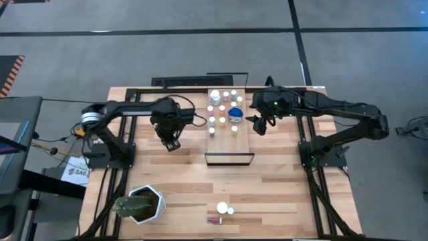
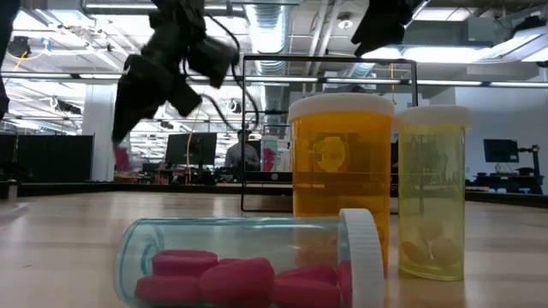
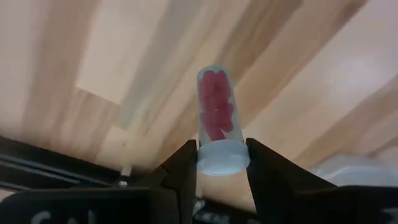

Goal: Pick and place medicine bottles onto shelf by color
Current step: Put the light blue pill bottle on the shelf

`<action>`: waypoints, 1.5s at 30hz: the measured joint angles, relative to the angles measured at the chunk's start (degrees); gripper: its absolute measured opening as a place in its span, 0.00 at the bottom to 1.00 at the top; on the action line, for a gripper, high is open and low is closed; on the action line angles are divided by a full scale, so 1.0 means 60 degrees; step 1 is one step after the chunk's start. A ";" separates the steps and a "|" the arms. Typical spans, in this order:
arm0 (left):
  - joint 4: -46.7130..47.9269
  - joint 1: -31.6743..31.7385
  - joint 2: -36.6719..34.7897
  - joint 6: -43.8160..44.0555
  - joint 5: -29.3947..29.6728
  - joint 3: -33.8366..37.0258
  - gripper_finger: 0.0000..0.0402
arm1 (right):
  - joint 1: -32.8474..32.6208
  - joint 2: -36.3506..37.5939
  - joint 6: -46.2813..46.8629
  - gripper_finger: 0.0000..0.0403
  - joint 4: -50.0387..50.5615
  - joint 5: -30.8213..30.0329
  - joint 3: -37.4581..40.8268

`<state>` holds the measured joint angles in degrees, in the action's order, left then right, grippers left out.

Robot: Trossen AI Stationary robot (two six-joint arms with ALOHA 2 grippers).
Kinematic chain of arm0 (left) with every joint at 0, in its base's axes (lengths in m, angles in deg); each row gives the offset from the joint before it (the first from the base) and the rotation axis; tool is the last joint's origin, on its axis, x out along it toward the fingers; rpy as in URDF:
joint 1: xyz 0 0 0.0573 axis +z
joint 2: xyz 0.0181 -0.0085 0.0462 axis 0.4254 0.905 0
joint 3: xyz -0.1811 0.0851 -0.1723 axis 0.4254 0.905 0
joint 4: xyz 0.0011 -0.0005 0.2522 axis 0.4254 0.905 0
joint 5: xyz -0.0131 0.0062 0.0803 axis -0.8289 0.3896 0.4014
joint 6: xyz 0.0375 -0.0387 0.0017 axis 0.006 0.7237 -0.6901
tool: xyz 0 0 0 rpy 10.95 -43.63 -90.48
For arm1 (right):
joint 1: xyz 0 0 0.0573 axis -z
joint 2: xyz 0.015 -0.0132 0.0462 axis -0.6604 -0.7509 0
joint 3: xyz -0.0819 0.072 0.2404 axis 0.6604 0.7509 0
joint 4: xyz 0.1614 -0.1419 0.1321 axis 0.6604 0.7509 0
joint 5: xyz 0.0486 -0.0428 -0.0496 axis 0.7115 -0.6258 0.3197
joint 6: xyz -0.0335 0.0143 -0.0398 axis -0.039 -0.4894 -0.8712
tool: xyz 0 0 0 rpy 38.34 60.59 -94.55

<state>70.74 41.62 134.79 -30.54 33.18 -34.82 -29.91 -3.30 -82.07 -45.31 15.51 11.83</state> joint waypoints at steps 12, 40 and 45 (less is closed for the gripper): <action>0.0748 0.0007 0.1807 -0.1488 0.0369 0.0004 0.26 | 0.0000 -0.0011 0.0067 0.68 0.0301 -0.0002 -0.0004; -0.0025 0.0055 0.1822 -0.0679 0.0078 0.0915 0.26 | 0.0000 -0.0011 0.0082 0.68 0.0406 0.0002 -0.0004; -0.0052 0.0058 0.1818 -0.0686 0.0118 0.0918 0.26 | 0.0000 -0.0011 0.0082 0.68 0.0405 0.0002 -0.0004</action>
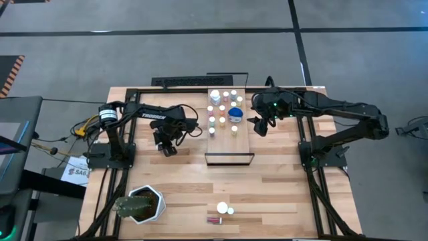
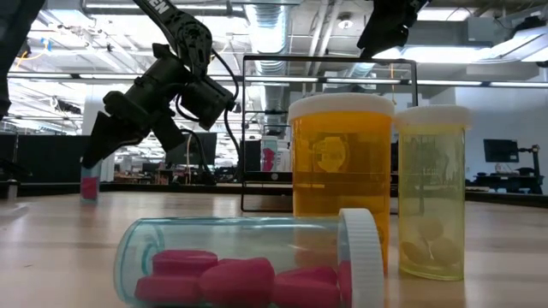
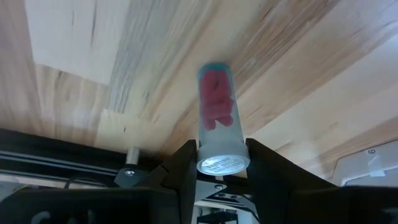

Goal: Pick and place medicine bottles onto shelf by color
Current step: Put the light blue pill bottle on the shelf

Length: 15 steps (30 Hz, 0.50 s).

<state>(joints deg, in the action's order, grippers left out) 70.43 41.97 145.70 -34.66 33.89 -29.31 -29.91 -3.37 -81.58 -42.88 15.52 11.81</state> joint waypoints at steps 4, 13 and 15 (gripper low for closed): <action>-0.0019 0.0000 0.0000 -0.0091 0.0095 0.0005 0.28 | 0.0000 0.0000 -0.0002 0.68 0.0002 0.0000 0.0000; -0.0064 0.0004 0.0007 -0.0726 0.0653 0.0015 0.43 | 0.0000 0.0000 -0.0011 0.68 0.0002 0.0003 0.0000; -0.0050 0.0004 0.0007 -0.0855 0.0669 -0.0004 0.45 | 0.0000 0.0000 -0.0011 0.68 0.0005 0.0002 0.0000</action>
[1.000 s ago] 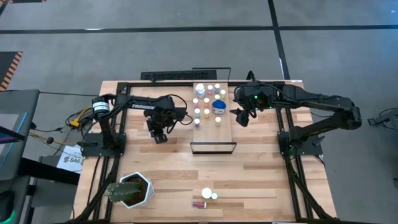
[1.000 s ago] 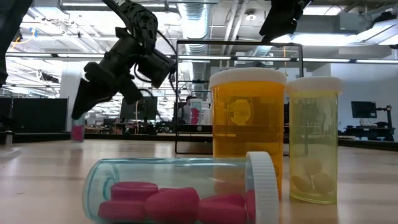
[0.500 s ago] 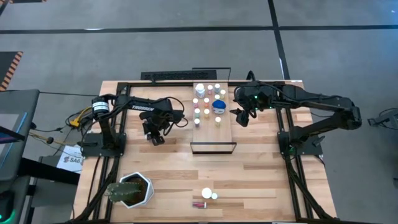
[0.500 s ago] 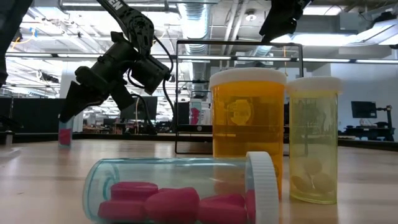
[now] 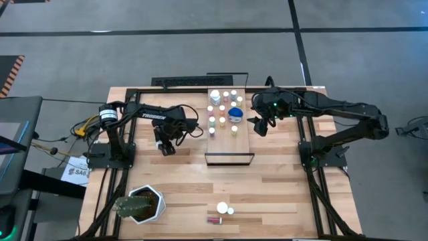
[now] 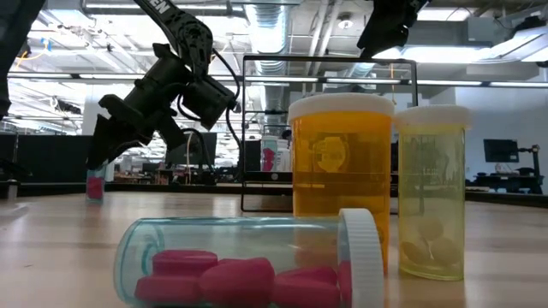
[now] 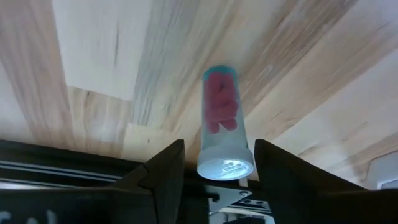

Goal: Pick and place medicine bottles onto shelf by color
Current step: Put the light blue pill bottle on the shelf

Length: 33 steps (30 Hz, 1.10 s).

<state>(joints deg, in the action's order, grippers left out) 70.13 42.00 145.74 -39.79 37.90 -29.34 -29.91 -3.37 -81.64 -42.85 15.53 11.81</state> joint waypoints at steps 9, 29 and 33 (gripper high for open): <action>0.0107 0.0039 -0.0304 -0.0380 0.0344 -0.0636 0.47 | 0.0000 0.0000 -0.0080 0.68 0.0002 0.0002 0.0000; -0.1161 -0.0449 -0.4727 -0.2420 0.0424 0.0232 0.47 | -0.0004 0.0000 -0.0080 0.68 -0.0008 0.0005 0.0000; -0.1918 -0.0652 -0.5440 -0.1643 0.0445 0.1138 0.47 | -0.0004 0.0000 -0.0080 0.68 -0.0016 0.0005 0.0000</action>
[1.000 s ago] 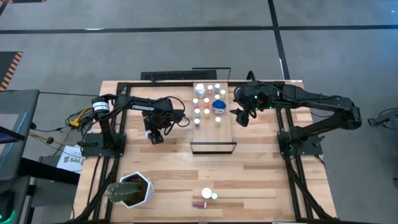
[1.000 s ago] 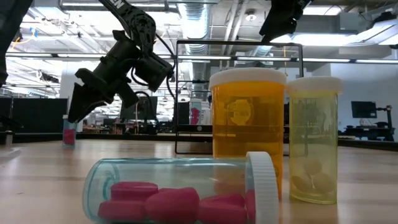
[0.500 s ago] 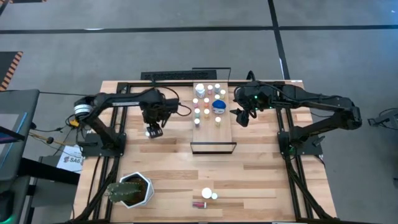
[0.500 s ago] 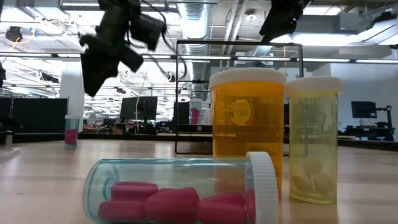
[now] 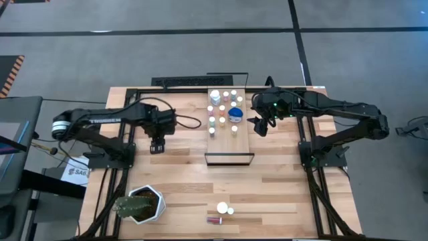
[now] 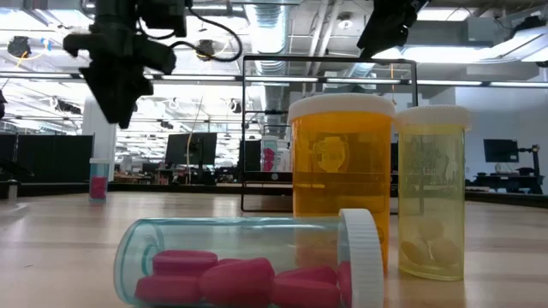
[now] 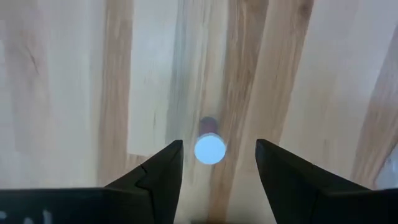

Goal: Pick and place medicine bottles onto shelf by color
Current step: Put the light blue pill bottle on the shelf

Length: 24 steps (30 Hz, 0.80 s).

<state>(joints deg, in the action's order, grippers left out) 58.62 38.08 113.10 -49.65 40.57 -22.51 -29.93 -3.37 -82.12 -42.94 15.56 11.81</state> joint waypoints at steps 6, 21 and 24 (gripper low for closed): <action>-0.0627 -0.0202 -0.0412 0.1159 0.0503 0.1267 0.47 | -0.0011 0.0000 0.0000 0.68 0.0001 0.0004 0.0000; -0.1627 -0.0446 -0.0421 0.1460 0.0721 0.2417 0.47 | -0.0011 -0.0004 0.0000 0.68 0.0001 0.0007 0.0000; -0.1815 -0.0444 -0.0421 0.1438 0.0729 0.2612 0.47 | -0.0011 -0.0004 0.0000 0.68 0.0001 0.0007 0.0000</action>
<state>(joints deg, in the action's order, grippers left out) 47.73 35.42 110.57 -41.02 44.95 -6.84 -30.00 -3.39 -82.12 -42.94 15.61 11.81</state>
